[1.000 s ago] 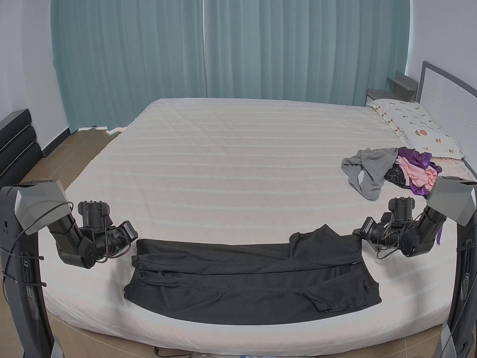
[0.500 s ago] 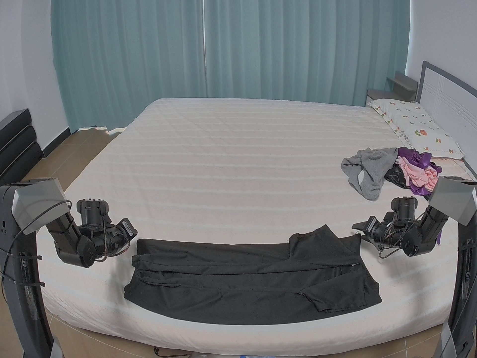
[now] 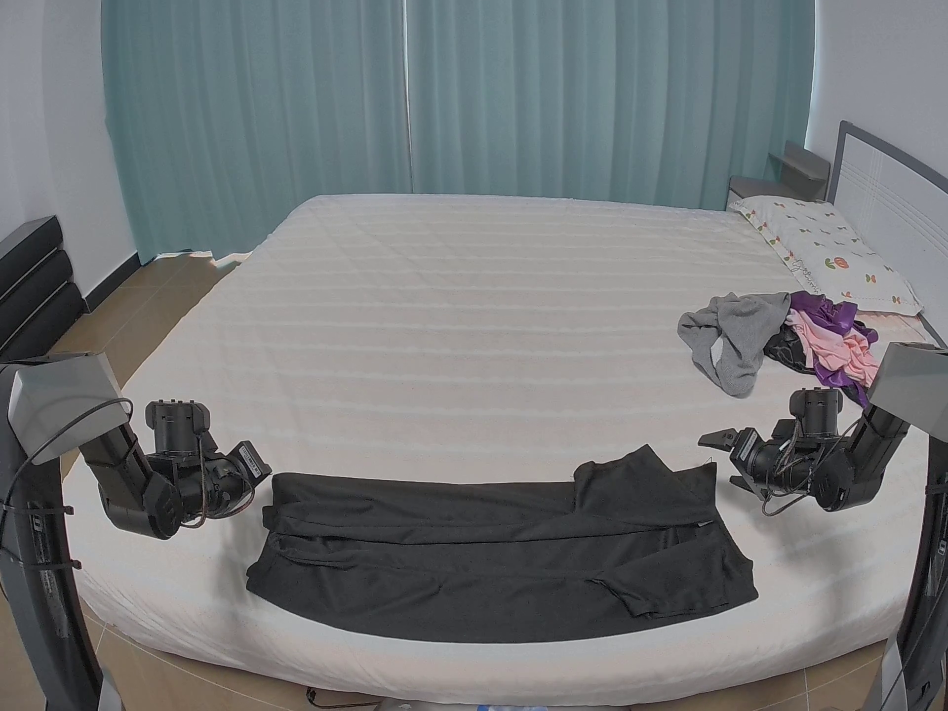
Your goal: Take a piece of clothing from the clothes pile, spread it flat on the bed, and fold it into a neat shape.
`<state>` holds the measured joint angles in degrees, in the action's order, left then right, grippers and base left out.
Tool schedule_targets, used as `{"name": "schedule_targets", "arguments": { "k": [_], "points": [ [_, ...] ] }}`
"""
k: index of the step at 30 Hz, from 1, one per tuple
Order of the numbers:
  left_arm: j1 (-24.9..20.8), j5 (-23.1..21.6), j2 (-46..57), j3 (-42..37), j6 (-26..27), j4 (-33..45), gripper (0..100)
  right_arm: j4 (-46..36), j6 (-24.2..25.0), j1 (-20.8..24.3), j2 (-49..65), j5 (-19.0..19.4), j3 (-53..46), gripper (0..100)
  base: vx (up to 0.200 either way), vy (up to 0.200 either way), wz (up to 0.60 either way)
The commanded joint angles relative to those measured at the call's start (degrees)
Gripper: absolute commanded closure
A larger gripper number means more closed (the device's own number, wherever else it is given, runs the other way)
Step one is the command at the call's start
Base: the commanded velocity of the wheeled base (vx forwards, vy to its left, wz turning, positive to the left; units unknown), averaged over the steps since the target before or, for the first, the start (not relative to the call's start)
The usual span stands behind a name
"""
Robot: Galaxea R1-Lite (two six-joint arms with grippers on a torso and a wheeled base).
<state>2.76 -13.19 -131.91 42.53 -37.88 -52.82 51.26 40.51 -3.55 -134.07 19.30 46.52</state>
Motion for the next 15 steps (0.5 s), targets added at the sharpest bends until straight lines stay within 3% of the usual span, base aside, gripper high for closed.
{"name": "schedule_targets", "arguments": {
  "k": [1, 14, 15],
  "points": [
    [-0.03, -0.61, 1.92, -1.93, 0.0, 0.0, 100, -0.02, -0.08, 0.03, 2.15, 0.13, -1.87, 0, 0.0, 0.0, 0.0],
    [-0.56, -1.49, 2.36, -3.51, 0.0, 0.0, 100, 4.37, 0.01, 0.65, 2.15, 0.48, -4.77, 0, 0.0, 0.0, 0.0],
    [-0.65, -1.49, 2.45, -3.77, 0.08, 0.0, 0, 4.37, 0.01, 0.65, 2.15, 0.48, -4.77, 0, 0.0, 0.0, 0.0]
  ]
}}
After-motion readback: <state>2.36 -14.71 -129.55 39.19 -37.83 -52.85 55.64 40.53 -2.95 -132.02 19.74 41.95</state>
